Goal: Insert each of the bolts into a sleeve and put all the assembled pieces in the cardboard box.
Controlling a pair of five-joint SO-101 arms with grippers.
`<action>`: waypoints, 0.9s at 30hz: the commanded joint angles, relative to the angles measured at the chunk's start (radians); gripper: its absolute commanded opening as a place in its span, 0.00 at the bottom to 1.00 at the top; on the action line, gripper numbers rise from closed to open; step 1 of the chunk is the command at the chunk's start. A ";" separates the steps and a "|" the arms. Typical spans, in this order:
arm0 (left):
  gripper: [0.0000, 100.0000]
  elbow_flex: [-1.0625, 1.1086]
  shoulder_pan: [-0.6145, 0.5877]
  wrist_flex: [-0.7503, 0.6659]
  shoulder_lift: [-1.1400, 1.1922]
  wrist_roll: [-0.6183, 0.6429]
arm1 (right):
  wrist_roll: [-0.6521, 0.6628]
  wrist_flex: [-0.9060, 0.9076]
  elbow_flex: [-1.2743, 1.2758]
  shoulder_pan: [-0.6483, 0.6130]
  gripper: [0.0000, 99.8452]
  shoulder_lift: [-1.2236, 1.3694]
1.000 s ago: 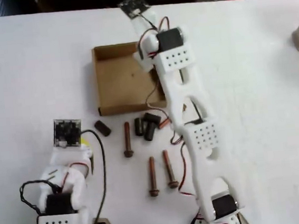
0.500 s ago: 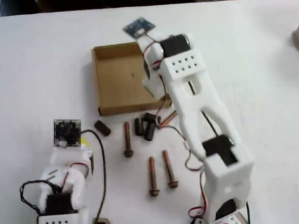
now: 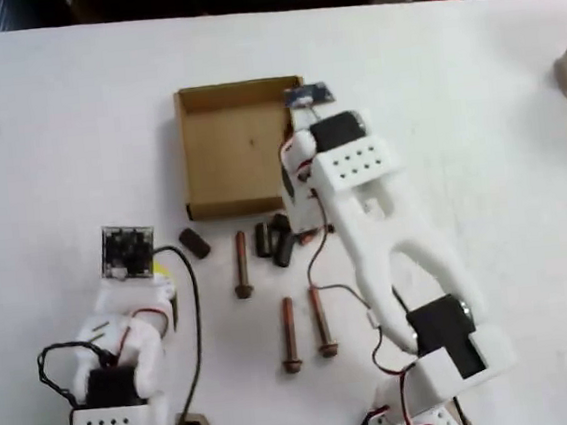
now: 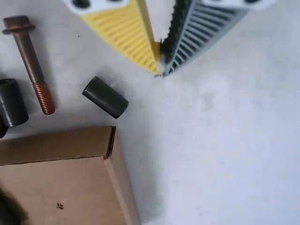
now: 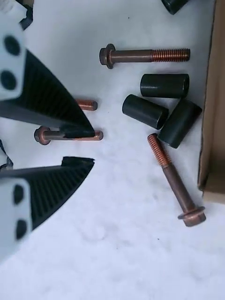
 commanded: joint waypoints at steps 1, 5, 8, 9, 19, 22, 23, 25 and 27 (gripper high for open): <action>0.02 -0.005 0.018 0.002 -0.012 -0.009 | -0.015 -0.064 0.032 -0.041 0.06 -0.048; 0.02 -0.005 0.018 0.002 -0.012 -0.009 | -0.018 -0.120 0.068 -0.091 0.06 -0.048; 0.02 -0.005 0.018 0.000 -0.012 -0.009 | -0.023 -0.229 0.146 -0.125 0.06 -0.048; 0.02 -0.005 0.018 0.000 -0.012 -0.009 | -0.023 -0.275 0.178 -0.131 0.06 -0.048; 0.03 -0.005 0.018 0.000 -0.012 -0.009 | -0.124 -0.588 0.405 -0.145 0.06 -0.048; 0.03 -0.005 0.018 0.000 -0.012 -0.009 | -0.127 -0.593 0.404 -0.170 0.06 -0.048; 0.03 -0.005 0.018 0.000 -0.012 -0.009 | -0.129 -0.593 0.400 -0.173 0.06 -0.048; 0.03 -0.005 0.018 0.000 -0.012 -0.009 | -0.129 -0.595 0.400 -0.173 0.08 -0.048; 0.03 -0.005 0.018 0.000 -0.012 -0.009 | -0.130 -0.595 0.404 -0.173 0.12 -0.048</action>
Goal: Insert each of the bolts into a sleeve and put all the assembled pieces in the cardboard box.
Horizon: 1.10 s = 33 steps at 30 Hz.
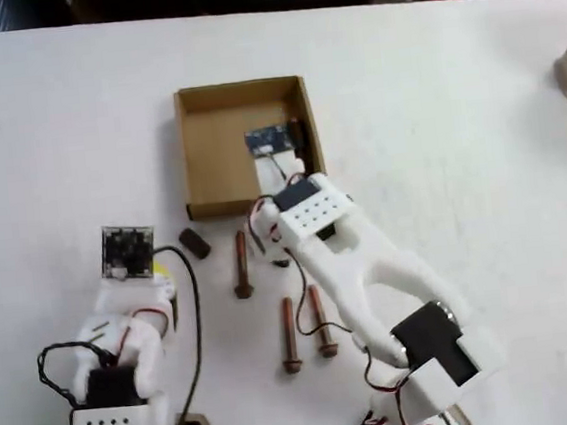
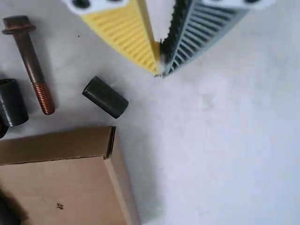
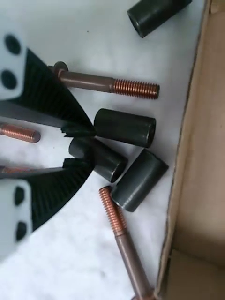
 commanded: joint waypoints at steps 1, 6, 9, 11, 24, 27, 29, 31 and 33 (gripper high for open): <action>0.03 -0.005 0.018 0.000 -0.012 -0.009 | -0.015 -0.010 -0.003 -0.007 0.15 -0.048; 0.03 -0.005 0.018 0.000 -0.012 -0.009 | -0.081 -0.010 -0.002 -0.008 0.19 -0.047; 0.03 -0.005 0.018 0.000 -0.012 -0.009 | -0.087 -0.012 -0.002 -0.008 0.19 -0.031; 0.03 -0.005 0.018 0.000 -0.012 -0.009 | -0.087 -0.054 -0.002 -0.008 0.19 0.010; 0.03 -0.005 0.018 0.000 -0.012 -0.009 | -0.089 -0.033 -0.054 -0.045 0.19 0.110; 0.03 -0.005 0.018 0.000 -0.012 -0.009 | -0.089 -0.031 -0.052 -0.045 0.19 0.133; 0.03 -0.005 0.018 0.000 -0.012 -0.009 | -0.089 -0.031 -0.054 -0.044 0.19 0.145; 0.02 -0.005 0.018 0.000 -0.012 -0.009 | -0.089 -0.031 -0.055 -0.044 0.19 0.147; 0.02 -0.005 0.018 0.000 -0.012 -0.009 | -0.089 -0.031 -0.055 -0.044 0.19 0.143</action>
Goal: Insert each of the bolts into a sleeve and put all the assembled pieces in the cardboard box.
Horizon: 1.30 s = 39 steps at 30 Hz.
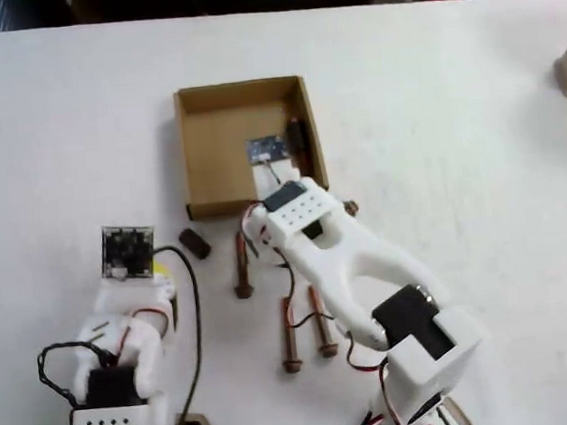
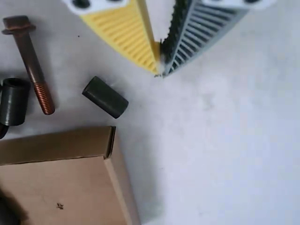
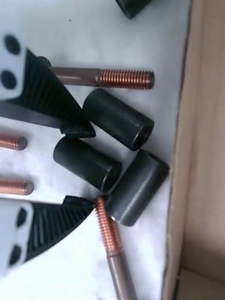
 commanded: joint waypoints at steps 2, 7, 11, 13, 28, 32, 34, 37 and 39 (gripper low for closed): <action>0.02 -0.005 0.018 0.000 -0.012 -0.009 | -0.008 0.005 -0.025 -0.013 0.19 -0.002; 0.02 -0.005 0.018 0.000 -0.012 -0.009 | -0.006 0.002 -0.026 -0.008 0.19 -0.004; 0.02 -0.005 0.016 0.002 -0.012 -0.009 | -0.006 0.002 -0.023 -0.007 0.19 -0.053; 0.02 -0.005 0.016 0.002 -0.012 -0.009 | -0.006 0.004 -0.018 -0.007 0.19 -0.085; 0.02 -0.005 0.016 0.003 -0.012 -0.009 | -0.068 -0.015 0.005 -0.007 0.05 -0.105; 0.02 -0.005 0.016 0.003 -0.012 -0.009 | -0.068 -0.018 0.005 -0.007 0.05 -0.104; 0.02 -0.005 0.016 0.003 -0.012 -0.009 | -0.066 -0.028 0.005 -0.007 0.08 -0.094; 0.02 -0.005 0.016 0.003 -0.012 -0.009 | -0.068 -0.030 -0.006 -0.010 0.12 -0.038; 0.02 -0.005 0.016 0.003 -0.012 -0.009 | -0.068 -0.028 -0.034 -0.012 0.12 -0.004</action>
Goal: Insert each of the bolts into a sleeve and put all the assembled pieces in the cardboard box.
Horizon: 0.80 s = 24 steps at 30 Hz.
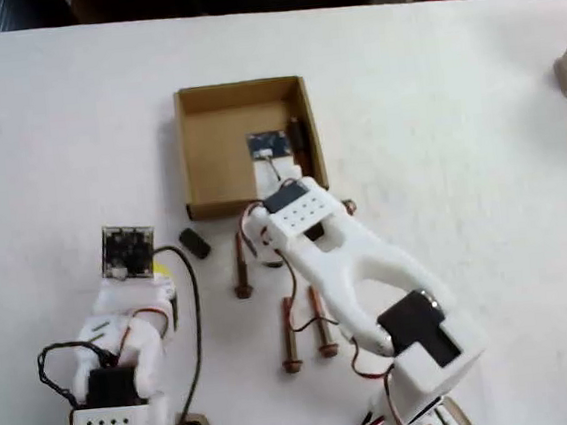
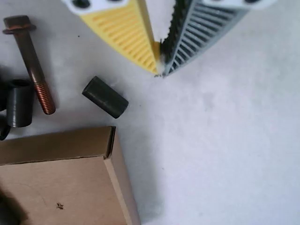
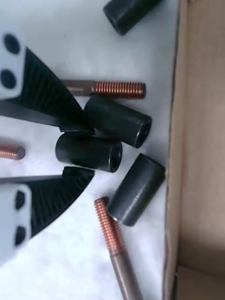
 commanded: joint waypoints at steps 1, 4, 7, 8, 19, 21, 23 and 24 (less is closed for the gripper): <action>0.02 -0.005 0.016 0.003 -0.012 -0.009 | -0.009 -0.007 -0.054 -0.005 0.12 0.045; 0.02 -0.005 0.016 0.003 -0.012 -0.009 | -0.011 -0.005 -0.074 -0.007 0.12 0.053; 0.02 -0.005 0.016 0.003 -0.012 -0.009 | -0.011 -0.005 -0.071 -0.007 0.12 0.019; 0.02 -0.005 0.016 0.003 -0.012 -0.009 | -0.011 -0.005 -0.071 -0.005 0.12 0.007; 0.02 -0.005 0.016 0.005 -0.012 -0.009 | 0.005 -0.012 -0.071 -0.005 0.08 0.030; 0.02 -0.005 0.016 0.005 -0.012 -0.009 | 0.055 -0.012 -0.071 -0.005 0.01 0.033; 0.02 -0.005 0.016 0.005 -0.012 -0.009 | 0.098 -0.004 -0.068 -0.004 0.03 0.030; 0.02 -0.005 0.016 0.005 -0.012 -0.009 | 0.110 0.004 -0.064 -0.002 0.02 0.028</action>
